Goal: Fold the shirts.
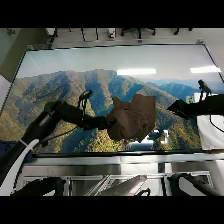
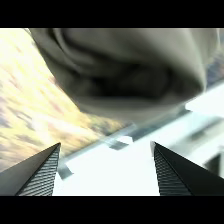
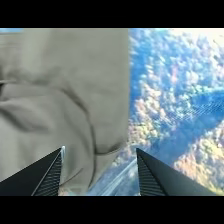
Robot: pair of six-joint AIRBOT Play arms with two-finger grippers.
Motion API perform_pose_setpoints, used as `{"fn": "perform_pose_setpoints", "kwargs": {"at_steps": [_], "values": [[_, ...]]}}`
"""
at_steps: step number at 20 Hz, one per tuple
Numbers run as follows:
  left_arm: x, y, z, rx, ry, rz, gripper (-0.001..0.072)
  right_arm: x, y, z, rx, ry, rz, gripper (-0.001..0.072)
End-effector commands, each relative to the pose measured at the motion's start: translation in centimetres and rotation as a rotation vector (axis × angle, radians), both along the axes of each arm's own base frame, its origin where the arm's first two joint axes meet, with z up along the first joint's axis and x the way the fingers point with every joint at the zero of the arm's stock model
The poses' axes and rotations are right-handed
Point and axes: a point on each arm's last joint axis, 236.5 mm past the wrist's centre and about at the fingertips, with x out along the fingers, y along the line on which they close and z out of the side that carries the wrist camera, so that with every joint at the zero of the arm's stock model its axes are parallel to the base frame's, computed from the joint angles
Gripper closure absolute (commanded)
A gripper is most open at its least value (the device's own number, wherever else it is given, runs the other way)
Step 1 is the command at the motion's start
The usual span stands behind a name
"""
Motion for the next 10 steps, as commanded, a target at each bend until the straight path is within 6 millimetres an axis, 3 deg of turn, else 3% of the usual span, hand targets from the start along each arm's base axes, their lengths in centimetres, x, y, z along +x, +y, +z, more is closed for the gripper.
{"fn": "perform_pose_setpoints", "kwargs": {"at_steps": [1, 3, 7, 8, 10], "values": [[-1.6, -1.5, -3.0, -0.107, -0.025, 0.143, 0.0080, 0.8, 0.4, -6.0, 0.090, 0.115, 0.016, 0.0209], [-1.3, -2.9, -3.8, -0.137, -0.062, 0.180, 0.0080, 0.7, 1.3, -8.5, 0.122, 0.173, 0.021, 0.0209], [-0.1, -5.3, -5.3, -0.121, -0.066, 0.165, 0.0080, 1.1, 3.5, -10.7, 0.182, 0.212, 0.052, 0.0228], [0.5, -5.9, -5.5, -0.117, -0.061, 0.158, 0.0080, 1.3, 4.1, -11.1, 0.178, 0.213, 0.068, 0.0336], [1.7, -6.9, -5.4, -0.118, -0.073, 0.140, 0.0082, 2.1, 5.0, -11.6, 0.154, 0.197, 0.084, 0.0363]]}}
